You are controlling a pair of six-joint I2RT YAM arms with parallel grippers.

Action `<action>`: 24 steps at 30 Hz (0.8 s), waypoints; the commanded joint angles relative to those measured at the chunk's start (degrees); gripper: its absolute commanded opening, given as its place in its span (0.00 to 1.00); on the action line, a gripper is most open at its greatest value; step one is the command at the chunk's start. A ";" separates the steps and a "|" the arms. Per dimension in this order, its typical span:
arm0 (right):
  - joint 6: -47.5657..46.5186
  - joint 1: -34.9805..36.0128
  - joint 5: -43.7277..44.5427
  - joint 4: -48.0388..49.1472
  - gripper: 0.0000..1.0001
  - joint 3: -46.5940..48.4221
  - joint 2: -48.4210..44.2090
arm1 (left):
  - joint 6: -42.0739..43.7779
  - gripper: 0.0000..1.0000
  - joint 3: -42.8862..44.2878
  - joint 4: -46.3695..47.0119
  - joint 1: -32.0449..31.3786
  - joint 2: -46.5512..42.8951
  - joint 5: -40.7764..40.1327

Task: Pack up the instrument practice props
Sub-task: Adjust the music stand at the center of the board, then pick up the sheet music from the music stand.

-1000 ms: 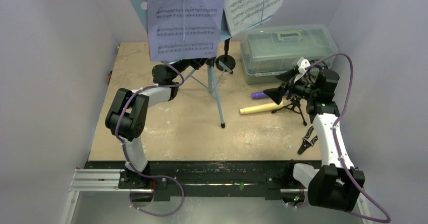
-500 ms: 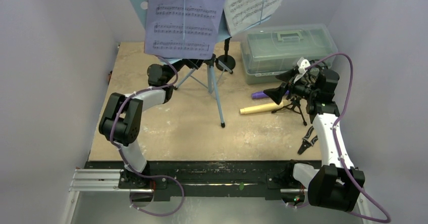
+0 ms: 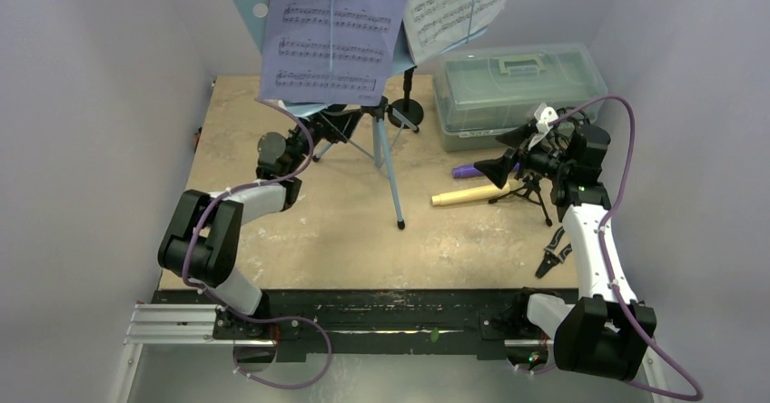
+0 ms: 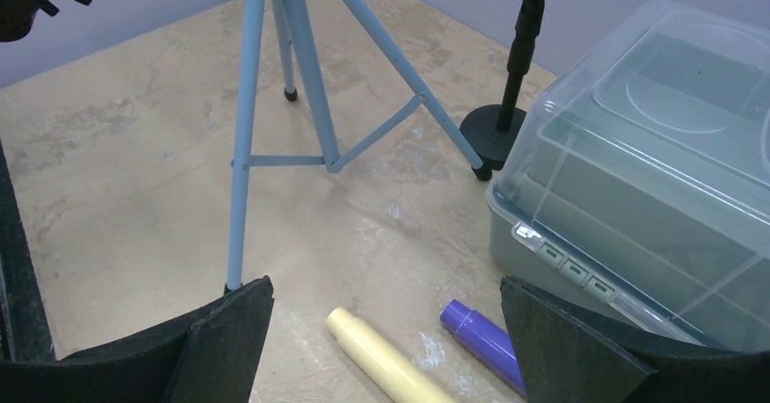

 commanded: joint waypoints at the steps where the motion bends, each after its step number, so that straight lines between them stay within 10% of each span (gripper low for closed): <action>1: -1.03 -0.24 -1.43 -0.07 0.99 0.68 -0.43 | -2.10 0.72 -4.33 6.04 0.74 -1.45 -2.84; 9: -1.57 -0.23 -1.51 -0.48 0.99 0.77 -0.43 | -4.31 0.71 -15.35 8.99 2.73 -11.41 -8.98; 17: -2.04 -0.24 -2.08 -1.01 0.99 1.00 -0.26 | 3.04 0.73 -13.40 -42.52 2.89 -41.16 -18.37; 24: -3.54 3.47 -4.73 -5.06 0.99 5.08 -1.97 | 9.03 0.75 -10.26 -61.08 2.89 -53.13 -17.33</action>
